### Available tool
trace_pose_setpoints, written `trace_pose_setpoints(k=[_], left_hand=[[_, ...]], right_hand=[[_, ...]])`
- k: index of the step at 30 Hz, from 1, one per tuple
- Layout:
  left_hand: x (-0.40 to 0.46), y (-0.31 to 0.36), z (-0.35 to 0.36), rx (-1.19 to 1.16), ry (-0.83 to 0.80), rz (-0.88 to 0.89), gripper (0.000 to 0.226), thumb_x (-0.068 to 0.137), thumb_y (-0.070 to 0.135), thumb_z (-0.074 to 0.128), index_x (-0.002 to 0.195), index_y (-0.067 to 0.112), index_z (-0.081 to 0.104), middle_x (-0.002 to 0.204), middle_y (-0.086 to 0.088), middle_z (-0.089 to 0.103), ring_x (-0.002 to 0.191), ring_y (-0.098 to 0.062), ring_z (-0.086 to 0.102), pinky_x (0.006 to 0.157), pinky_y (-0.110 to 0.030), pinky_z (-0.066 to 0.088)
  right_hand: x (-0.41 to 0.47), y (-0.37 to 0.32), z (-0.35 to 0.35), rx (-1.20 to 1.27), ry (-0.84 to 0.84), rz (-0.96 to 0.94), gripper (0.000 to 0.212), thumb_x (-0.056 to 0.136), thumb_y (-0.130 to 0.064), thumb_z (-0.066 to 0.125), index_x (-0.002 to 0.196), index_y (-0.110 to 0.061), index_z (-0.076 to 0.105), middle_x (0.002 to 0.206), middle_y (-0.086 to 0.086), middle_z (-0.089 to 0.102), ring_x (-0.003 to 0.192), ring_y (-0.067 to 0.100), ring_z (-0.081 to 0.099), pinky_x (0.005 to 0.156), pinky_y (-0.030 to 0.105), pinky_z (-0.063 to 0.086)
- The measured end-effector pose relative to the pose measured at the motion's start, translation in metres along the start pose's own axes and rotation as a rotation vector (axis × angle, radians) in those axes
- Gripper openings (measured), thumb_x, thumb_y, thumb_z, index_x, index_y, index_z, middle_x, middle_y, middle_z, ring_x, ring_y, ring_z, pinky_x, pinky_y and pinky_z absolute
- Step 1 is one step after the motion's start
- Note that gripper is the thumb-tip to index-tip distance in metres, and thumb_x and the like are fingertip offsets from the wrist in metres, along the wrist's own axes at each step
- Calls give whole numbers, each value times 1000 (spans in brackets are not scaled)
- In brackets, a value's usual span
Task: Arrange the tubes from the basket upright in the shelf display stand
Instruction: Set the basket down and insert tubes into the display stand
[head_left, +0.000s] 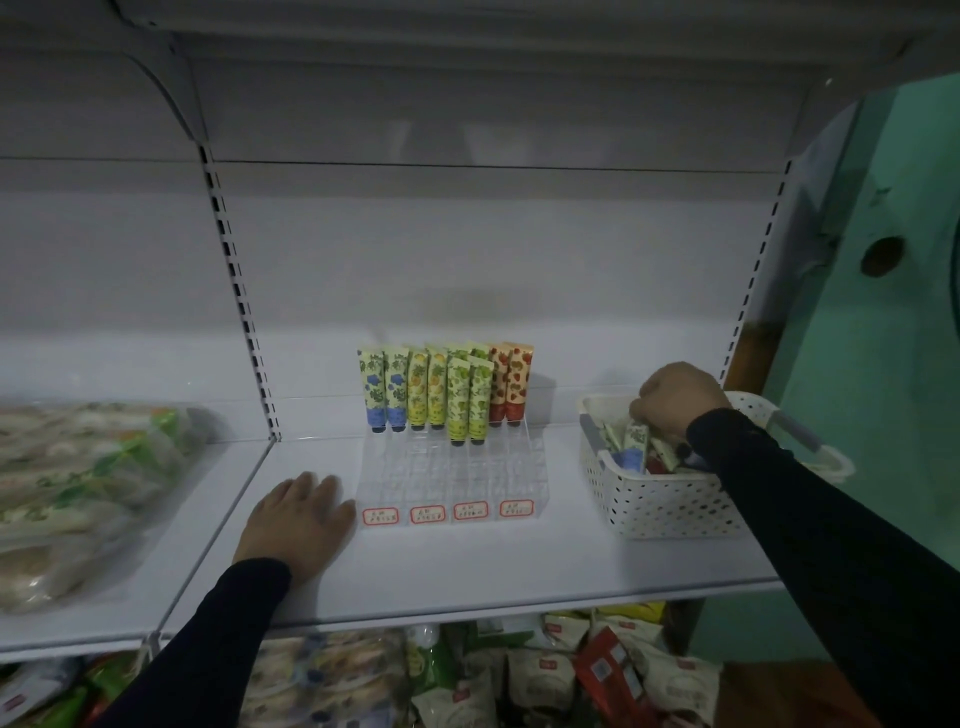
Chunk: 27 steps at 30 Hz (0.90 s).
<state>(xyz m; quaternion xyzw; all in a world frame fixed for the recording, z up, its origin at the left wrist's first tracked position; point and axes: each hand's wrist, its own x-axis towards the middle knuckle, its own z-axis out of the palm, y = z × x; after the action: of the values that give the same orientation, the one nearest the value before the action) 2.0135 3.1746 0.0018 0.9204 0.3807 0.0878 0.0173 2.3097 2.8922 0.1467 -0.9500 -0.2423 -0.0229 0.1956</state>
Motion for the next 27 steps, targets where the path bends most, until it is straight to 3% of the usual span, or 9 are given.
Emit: trace_pose_setpoints(k=[2,5,8,12,15,19,21,24,27], left_hand=[[-1,1,-2,-17,16,-17,64,79,59,14,120,23,48,118,-4,51,115,-26,48,99,-36,38],[0,3,0,20,23,21,73,74,62,7,122,24,48,117,-4,49,115,-26,48,100,-36,38],[0,2,-2,29,-1,17,76,74,62,6,124,23,48,121,-4,49,118,-26,47,102,-37,37],[-3,4,-4,30,6,6,75,74,62,7,122,22,49,118,-4,51,116,-27,48,100,-37,38],[-4,6,-7,-30,13,-29,67,76,60,14,117,21,51,116,-5,54,114,-27,50,98,-37,38],[-14,12,-20,-386,147,-96,63,84,54,34,113,8,67,112,-14,67,108,-32,60,91,-34,41],[-21,14,-31,-592,315,-207,42,95,38,52,119,8,68,120,-14,68,103,-32,63,92,-34,42],[-27,34,-58,-731,464,-171,29,97,27,58,120,13,69,120,-7,70,98,-20,65,89,-28,45],[-34,70,-87,-895,435,-4,25,95,35,60,111,21,73,108,9,72,90,2,63,76,-9,43]], right_hand=[[2,-1,-3,139,21,-18,24,79,-19,69,73,4,70,79,16,68,76,29,64,65,29,49],[-1,-1,-6,552,110,-30,21,81,-17,71,88,2,75,89,20,71,81,28,67,74,33,53],[-6,-6,-8,846,107,-31,20,87,-15,69,105,-6,71,102,10,71,91,21,65,89,37,54],[-14,-17,-16,1029,53,-76,19,95,-17,60,111,-8,65,96,5,67,81,13,61,72,24,49],[-22,-31,-21,1238,-94,-109,6,98,-14,55,98,-13,62,93,5,65,74,13,59,63,19,52],[-31,-47,-21,1432,-246,-176,9,98,-14,54,91,-15,60,90,4,67,70,12,62,65,19,56],[-36,-55,-17,1484,-312,-203,8,98,-14,54,93,-14,61,91,4,68,71,13,63,65,20,55],[-43,-70,-9,1508,-373,-217,7,96,-13,57,92,-13,62,89,5,69,68,13,65,63,20,56],[-54,-90,-1,1507,-401,-219,4,95,-11,60,91,-11,62,84,5,67,62,11,63,60,20,56]])
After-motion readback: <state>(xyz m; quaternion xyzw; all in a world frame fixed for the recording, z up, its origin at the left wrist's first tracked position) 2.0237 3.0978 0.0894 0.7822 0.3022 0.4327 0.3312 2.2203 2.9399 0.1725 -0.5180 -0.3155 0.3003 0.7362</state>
